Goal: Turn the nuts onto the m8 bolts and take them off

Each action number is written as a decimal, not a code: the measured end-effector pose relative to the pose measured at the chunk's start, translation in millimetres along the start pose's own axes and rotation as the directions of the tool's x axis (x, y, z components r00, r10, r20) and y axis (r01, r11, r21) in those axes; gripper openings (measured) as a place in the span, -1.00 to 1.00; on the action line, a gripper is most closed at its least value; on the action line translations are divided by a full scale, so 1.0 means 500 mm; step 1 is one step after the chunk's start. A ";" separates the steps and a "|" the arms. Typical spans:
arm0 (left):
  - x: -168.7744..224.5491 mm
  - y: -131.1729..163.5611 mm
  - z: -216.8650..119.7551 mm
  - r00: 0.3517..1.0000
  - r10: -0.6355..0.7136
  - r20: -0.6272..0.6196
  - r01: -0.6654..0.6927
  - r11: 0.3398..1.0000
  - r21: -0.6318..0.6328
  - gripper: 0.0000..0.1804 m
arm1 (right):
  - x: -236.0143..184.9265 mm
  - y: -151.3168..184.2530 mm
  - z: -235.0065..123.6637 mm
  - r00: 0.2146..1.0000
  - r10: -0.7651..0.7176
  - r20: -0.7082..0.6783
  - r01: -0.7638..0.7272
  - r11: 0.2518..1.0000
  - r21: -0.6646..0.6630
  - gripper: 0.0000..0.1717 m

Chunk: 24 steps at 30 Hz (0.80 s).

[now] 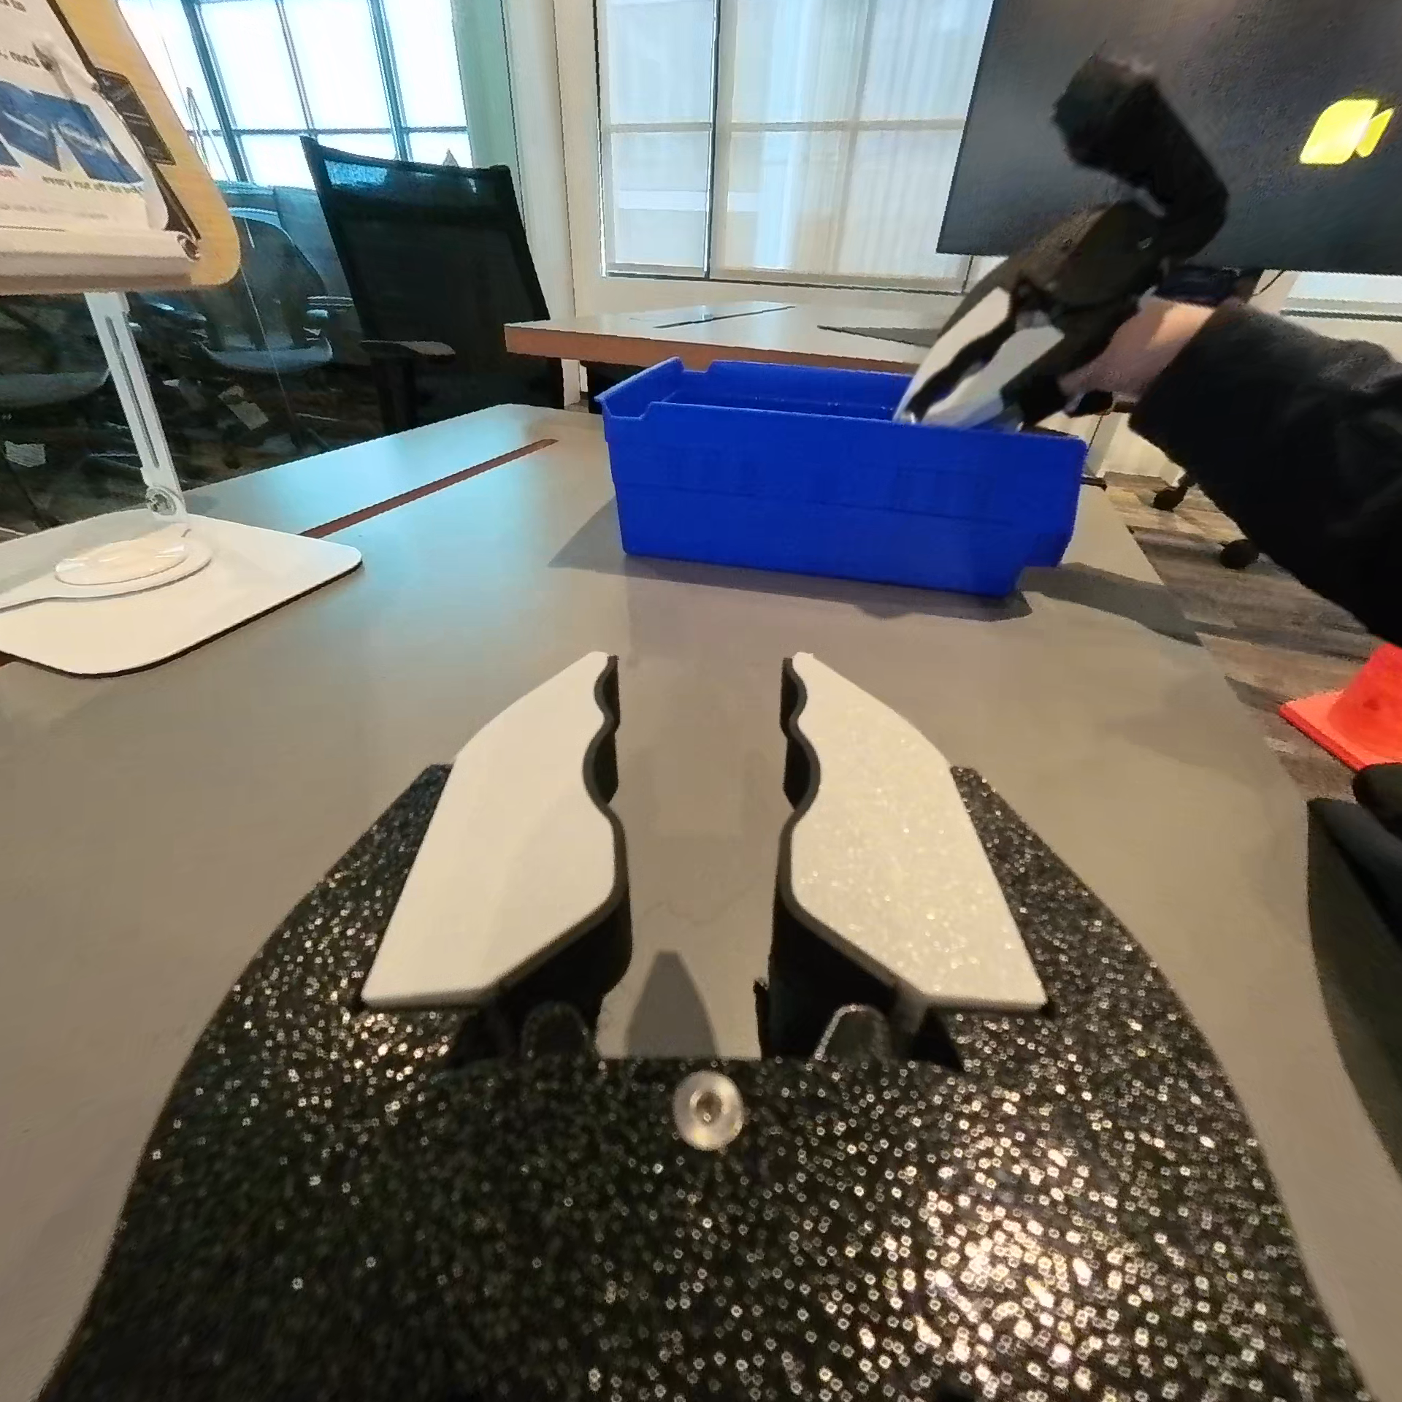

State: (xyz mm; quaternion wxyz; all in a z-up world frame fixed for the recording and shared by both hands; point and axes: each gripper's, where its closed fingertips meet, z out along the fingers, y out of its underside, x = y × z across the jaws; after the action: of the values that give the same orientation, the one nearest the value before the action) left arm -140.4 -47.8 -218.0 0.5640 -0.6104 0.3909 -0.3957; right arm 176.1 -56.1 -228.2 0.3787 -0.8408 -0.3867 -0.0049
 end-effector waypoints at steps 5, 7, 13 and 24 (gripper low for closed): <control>-0.002 0.005 0.002 1.000 0.012 0.016 -0.011 1.000 -0.020 -0.56 | -0.004 0.100 0.039 0.996 -0.018 0.091 0.050 0.932 -0.358 -0.82; -0.006 0.010 0.003 0.999 0.022 0.034 -0.021 0.999 -0.041 -0.57 | -0.007 0.126 0.049 0.993 -0.013 0.119 0.065 0.892 -0.447 -0.82; -0.040 0.045 0.002 0.986 0.065 0.153 -0.036 0.983 -0.182 -0.64 | -0.020 0.145 0.070 0.989 0.027 0.146 0.049 0.869 -0.493 -0.67; -0.046 0.064 0.006 0.979 0.102 0.177 -0.054 0.965 -0.257 -0.69 | -0.048 -0.125 -0.089 1.000 0.016 -0.009 -0.015 0.993 0.114 -0.71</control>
State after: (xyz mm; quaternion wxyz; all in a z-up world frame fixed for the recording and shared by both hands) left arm -147.3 -27.3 -251.2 0.5322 -0.6955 0.4063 -0.2607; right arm 131.0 -74.6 -164.1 0.4278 -0.8209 -0.3779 0.0160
